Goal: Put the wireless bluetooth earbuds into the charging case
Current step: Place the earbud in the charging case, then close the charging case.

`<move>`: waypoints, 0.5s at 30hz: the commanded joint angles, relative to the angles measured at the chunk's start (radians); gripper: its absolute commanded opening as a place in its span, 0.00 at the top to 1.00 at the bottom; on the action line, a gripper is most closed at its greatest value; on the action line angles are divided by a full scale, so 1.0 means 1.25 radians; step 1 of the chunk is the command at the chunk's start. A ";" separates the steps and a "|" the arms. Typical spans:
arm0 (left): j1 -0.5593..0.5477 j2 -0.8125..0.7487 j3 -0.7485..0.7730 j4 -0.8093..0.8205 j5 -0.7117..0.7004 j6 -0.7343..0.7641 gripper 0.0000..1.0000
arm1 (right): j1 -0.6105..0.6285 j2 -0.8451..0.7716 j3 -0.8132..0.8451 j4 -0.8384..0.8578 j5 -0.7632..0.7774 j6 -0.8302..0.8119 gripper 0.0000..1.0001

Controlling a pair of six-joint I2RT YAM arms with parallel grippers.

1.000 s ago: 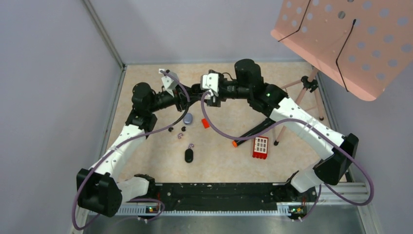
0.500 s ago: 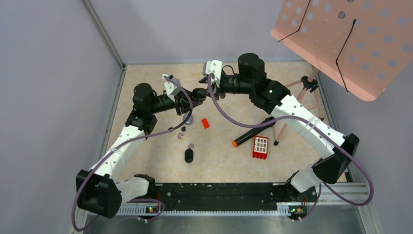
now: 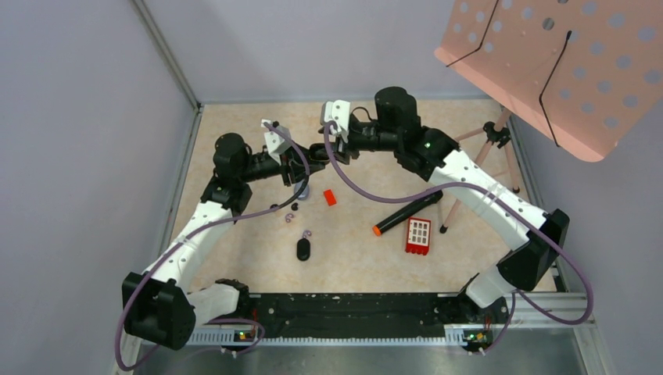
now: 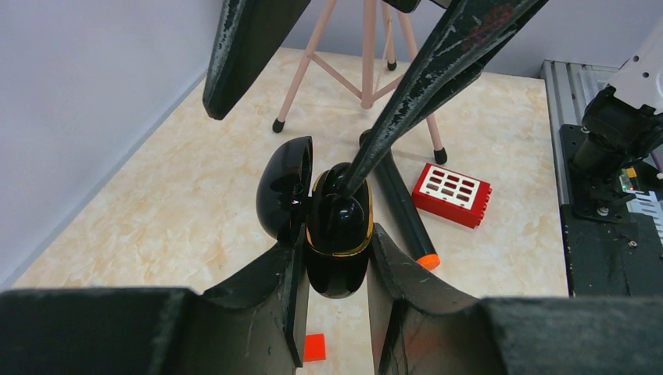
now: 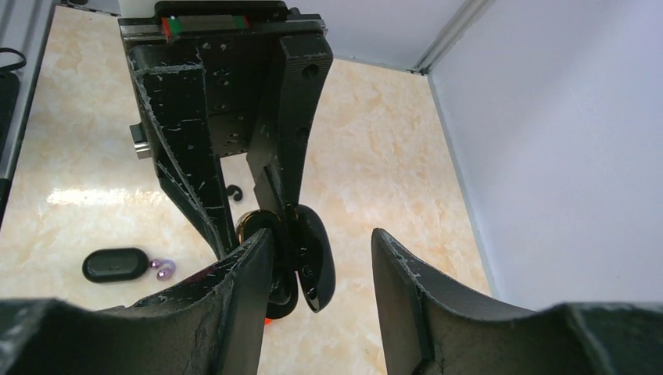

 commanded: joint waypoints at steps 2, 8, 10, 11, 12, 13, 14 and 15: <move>-0.001 -0.029 0.011 0.022 0.021 0.017 1.00 | -0.007 0.012 0.019 0.005 0.026 -0.018 0.51; -0.001 -0.031 0.011 0.012 0.017 0.021 1.00 | -0.012 0.018 0.058 -0.045 -0.006 0.008 0.45; -0.001 -0.028 0.010 0.009 0.015 0.024 1.00 | -0.014 0.035 0.097 -0.129 -0.042 -0.015 0.40; -0.001 -0.028 0.009 0.005 0.010 0.031 1.00 | -0.014 0.043 0.113 -0.165 -0.057 -0.030 0.38; -0.001 -0.028 0.009 0.003 0.003 0.038 1.00 | -0.015 0.050 0.125 -0.198 -0.069 -0.038 0.37; -0.001 -0.027 0.008 0.000 -0.002 0.049 1.00 | -0.016 0.057 0.133 -0.220 -0.076 -0.040 0.35; -0.001 -0.025 0.008 -0.003 -0.007 0.057 1.00 | -0.018 0.061 0.143 -0.238 -0.086 -0.043 0.34; -0.001 -0.026 0.009 -0.007 -0.010 0.062 1.00 | -0.019 0.069 0.152 -0.253 -0.094 -0.044 0.33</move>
